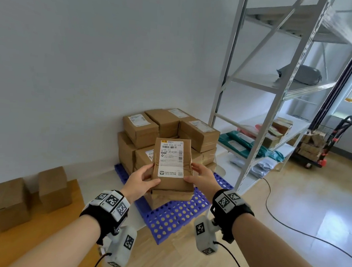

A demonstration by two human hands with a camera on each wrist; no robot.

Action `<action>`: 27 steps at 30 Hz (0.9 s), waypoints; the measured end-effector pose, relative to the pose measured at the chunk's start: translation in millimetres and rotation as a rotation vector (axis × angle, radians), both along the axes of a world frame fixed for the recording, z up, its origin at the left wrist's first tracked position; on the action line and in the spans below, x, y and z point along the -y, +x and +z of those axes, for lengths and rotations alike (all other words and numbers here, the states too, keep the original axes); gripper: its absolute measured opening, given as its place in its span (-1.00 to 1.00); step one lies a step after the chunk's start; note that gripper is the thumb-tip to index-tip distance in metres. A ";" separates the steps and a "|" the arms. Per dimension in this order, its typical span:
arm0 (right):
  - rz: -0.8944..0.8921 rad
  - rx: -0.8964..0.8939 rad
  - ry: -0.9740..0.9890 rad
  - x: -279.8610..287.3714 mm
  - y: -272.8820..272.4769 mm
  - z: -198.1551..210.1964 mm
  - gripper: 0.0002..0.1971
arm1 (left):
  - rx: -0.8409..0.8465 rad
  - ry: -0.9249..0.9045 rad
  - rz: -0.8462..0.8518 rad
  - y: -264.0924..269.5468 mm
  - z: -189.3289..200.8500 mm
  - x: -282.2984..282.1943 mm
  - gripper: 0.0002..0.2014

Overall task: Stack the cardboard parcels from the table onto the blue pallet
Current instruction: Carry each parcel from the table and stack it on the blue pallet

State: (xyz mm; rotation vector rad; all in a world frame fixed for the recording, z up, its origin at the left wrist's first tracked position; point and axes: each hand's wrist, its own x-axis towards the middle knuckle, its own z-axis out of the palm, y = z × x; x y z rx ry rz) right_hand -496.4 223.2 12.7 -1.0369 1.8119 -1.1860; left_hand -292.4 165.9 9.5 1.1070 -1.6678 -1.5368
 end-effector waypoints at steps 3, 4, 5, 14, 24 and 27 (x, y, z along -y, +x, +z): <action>0.011 -0.035 0.013 29.3 -19.1 5.2 -0.29 | -0.005 0.005 0.022 -20.0 1.0 28.1 -0.35; 0.020 -0.046 0.016 38.0 -24.3 5.4 -0.29 | -0.007 0.013 0.032 -25.9 0.4 36.2 -0.34; 0.027 -0.057 0.021 45.6 -28.9 5.0 -0.30 | -0.001 0.019 0.037 -31.5 -0.2 43.3 -0.34; 0.056 -0.092 0.066 104.4 -65.9 4.0 -0.37 | 0.069 0.002 0.083 -72.5 -2.3 93.0 -0.35; 0.245 -0.146 0.159 151.0 -97.5 3.7 -0.31 | 0.072 0.114 0.192 -105.2 -9.6 121.5 -0.35; 0.294 -0.182 0.159 165.3 -105.0 3.3 -0.29 | 0.078 0.112 0.238 -113.6 -8.7 126.0 -0.35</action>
